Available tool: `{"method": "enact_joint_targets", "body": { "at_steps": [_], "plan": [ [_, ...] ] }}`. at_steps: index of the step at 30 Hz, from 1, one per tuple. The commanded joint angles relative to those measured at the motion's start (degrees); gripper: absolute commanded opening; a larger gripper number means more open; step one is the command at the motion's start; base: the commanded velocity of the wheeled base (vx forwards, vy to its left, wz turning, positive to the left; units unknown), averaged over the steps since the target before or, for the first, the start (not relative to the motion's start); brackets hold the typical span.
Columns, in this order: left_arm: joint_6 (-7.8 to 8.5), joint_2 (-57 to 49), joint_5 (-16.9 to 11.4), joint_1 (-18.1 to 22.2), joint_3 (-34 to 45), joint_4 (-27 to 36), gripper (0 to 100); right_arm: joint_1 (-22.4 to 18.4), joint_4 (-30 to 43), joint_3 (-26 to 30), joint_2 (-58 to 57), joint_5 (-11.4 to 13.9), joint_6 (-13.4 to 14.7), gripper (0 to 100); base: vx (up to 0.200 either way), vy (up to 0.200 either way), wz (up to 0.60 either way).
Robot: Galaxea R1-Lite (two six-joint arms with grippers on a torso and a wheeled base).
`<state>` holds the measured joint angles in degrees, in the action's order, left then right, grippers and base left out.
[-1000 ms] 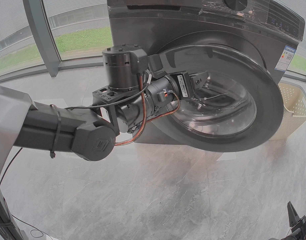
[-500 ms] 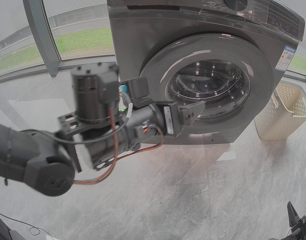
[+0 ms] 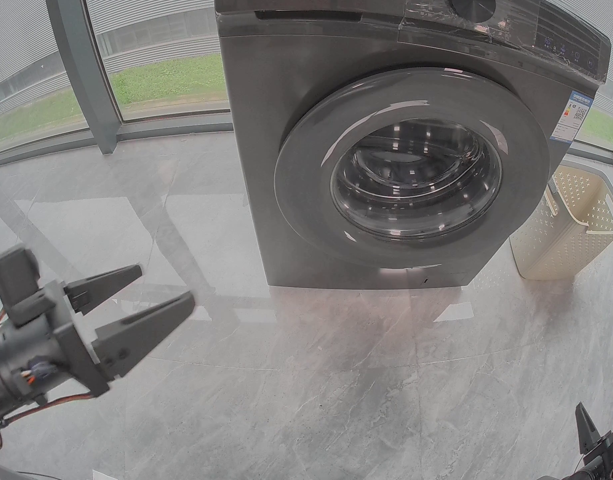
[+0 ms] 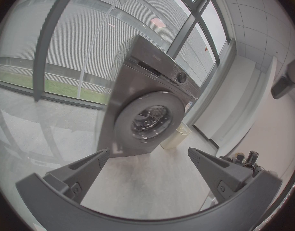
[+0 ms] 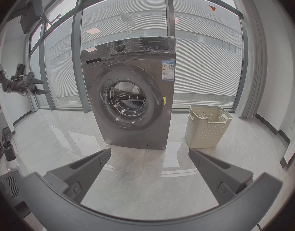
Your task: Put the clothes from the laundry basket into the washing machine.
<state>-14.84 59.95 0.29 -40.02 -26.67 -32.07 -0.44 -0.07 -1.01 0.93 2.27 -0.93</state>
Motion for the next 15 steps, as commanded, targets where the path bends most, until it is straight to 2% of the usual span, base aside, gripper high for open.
{"method": "enact_joint_targets", "body": {
  "at_steps": [1,2,3,5,6,7,8,11,13,15],
  "plan": [
    [3.15,-33.23,-0.56,16.99,20.52,6.85,100,0.0,-0.01,0.92,-0.75,0.02,-0.04,100,0.0,0.0,0.0],
    [3.15,-33.23,-0.56,16.99,20.52,6.85,100,0.0,-0.01,0.92,-0.75,0.02,-0.04,100,0.0,0.0,0.0],
    [5.7,-36.93,-1.61,21.13,23.33,7.46,100,0.0,-0.01,1.01,-0.75,0.02,-0.04,100,0.0,0.0,0.0],
    [8.86,-40.79,-4.16,25.52,26.15,8.08,100,0.0,-0.01,0.92,-0.75,0.02,-0.04,100,0.0,0.0,0.0],
    [9.91,-42.64,-5.57,27.19,26.67,8.96,100,0.0,-0.01,0.92,-0.75,0.02,-0.04,100,0.0,0.0,0.0],
    [10.0,-42.99,-5.74,27.45,26.67,9.22,100,0.0,-0.01,0.92,-0.75,0.02,-0.04,100,0.0,0.0,0.0],
    [10.35,-47.03,-8.38,30.44,26.67,13.53,100,0.0,-0.01,0.92,-0.75,0.02,-0.04,100,0.0,0.0,0.0],
    [10.88,-54.24,-12.16,33.96,26.5,21.09,100,0.0,-0.01,0.92,-0.75,0.02,-0.04,100,0.0,0.0,0.0],
    [11.32,-54.86,-12.42,34.22,26.67,24.08,100,0.0,-0.01,0.92,-0.75,0.02,-0.04,100,0.0,0.0,0.0],
    [10.88,-54.68,-12.42,34.22,26.67,24.69,100,0.0,-0.01,0.92,-0.75,0.02,-0.04,100,0.0,0.0,0.0]
  ]
}}
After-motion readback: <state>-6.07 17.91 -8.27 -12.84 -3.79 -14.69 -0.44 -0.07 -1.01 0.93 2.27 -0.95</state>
